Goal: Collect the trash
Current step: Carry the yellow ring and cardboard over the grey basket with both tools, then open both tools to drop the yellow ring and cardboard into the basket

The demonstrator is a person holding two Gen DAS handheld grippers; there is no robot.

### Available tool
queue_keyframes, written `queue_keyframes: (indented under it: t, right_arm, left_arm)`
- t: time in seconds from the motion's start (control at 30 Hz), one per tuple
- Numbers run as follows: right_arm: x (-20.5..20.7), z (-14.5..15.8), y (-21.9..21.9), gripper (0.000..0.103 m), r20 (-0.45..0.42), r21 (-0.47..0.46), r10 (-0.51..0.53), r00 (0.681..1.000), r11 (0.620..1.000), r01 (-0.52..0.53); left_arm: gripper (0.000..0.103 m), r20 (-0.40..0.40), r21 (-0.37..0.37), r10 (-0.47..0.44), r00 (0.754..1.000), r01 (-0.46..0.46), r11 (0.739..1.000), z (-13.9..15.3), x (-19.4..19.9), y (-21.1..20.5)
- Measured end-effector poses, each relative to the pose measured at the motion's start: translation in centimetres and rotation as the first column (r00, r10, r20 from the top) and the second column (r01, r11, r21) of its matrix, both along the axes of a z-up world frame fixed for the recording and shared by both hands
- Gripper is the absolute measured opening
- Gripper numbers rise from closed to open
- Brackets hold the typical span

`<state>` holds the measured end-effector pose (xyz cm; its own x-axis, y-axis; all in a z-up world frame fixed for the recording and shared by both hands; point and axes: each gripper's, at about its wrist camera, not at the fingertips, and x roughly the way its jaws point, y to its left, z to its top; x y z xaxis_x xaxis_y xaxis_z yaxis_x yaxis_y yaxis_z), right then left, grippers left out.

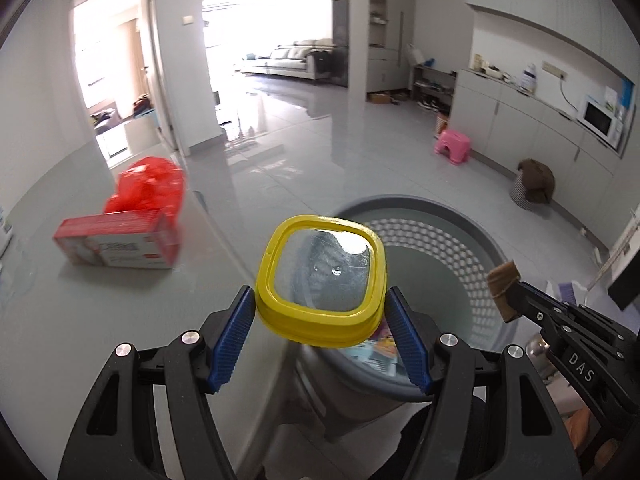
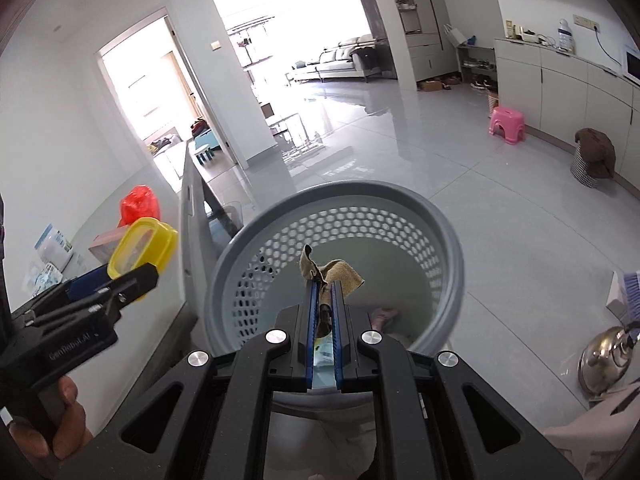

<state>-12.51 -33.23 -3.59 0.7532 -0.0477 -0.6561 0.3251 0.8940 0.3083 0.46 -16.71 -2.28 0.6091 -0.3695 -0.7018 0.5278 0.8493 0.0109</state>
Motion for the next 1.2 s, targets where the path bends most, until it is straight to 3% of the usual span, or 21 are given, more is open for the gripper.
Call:
queue_keyframes:
  t: [0.17,0.43,0.93,1.1,1.2]
  right_arm:
    - [0.0,-1.0,-1.6,0.007,-0.013,0.021,-0.009,1.0,1.0,0.01]
    - [1.5,-2.4,-2.6,0.007,-0.041,0.06,0.009,0.999,0.998,-0.007]
    - [3.4,-3.6,-3.6,0.008,-0.055,0.085,0.022,0.998,0.996,-0.017]
    - [3.1,-3.5,-3.9,0.013,-0.05,0.085,0.011,0.999,0.996,-0.006]
    - [2.8,-3.3,-4.1,0.029,-0.038,0.083,-0.003,0.999,0.997,0.006]
  left_arm:
    - [0.065,-0.022,0.025,-0.062,0.998,0.063,0.998,-1.7,-0.1,-3.0]
    - [0.065,-0.094,0.063,-0.065,0.993,0.071,0.995,-4.3,1.9,-4.6]
    - [0.067,-0.125,0.087,-0.045,0.991,0.056,0.995,-5.2,2.9,-5.5]
    - [0.068,-0.133,0.087,-0.035,0.991,0.047,0.995,-5.1,3.5,-5.4]
    - [0.074,-0.14,0.085,-0.026,0.99,0.038,0.996,-5.2,3.6,-5.2]
